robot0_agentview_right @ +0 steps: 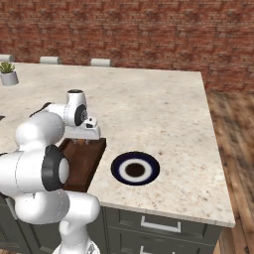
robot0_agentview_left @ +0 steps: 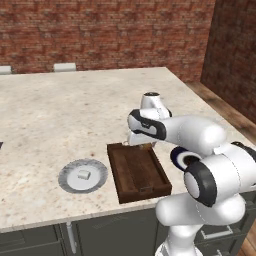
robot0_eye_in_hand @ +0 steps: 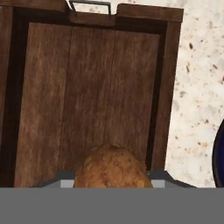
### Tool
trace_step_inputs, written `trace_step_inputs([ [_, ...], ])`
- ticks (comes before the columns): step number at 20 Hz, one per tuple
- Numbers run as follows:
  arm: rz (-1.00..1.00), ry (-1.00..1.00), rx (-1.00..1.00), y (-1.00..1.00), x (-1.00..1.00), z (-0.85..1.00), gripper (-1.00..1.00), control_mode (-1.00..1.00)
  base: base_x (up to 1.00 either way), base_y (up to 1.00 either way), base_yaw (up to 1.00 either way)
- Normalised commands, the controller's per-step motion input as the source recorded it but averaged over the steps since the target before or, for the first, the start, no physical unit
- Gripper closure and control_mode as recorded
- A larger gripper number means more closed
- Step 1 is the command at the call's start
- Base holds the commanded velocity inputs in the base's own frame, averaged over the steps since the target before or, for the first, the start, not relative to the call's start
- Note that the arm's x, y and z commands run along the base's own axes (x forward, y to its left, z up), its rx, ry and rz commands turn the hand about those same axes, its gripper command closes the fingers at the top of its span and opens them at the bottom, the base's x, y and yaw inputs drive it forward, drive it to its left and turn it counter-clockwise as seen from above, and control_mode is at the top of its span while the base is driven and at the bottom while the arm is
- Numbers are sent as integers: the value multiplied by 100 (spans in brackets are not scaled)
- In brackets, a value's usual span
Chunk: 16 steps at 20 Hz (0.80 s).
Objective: Move the dessert items from the plates to the tray.
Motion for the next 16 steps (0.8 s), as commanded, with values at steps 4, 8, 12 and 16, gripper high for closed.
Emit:
trace_step_inputs([
  [4,12,2,0,84,10,-8,100,-100,0,0,0],
  [8,2,4,-4,18,29,-12,100,-100,0,0,0],
  [12,0,0,0,0,46,-17,100,-100,0,0,0],
  [16,-2,0,0,0,38,-8,100,-100,0,0,0],
])
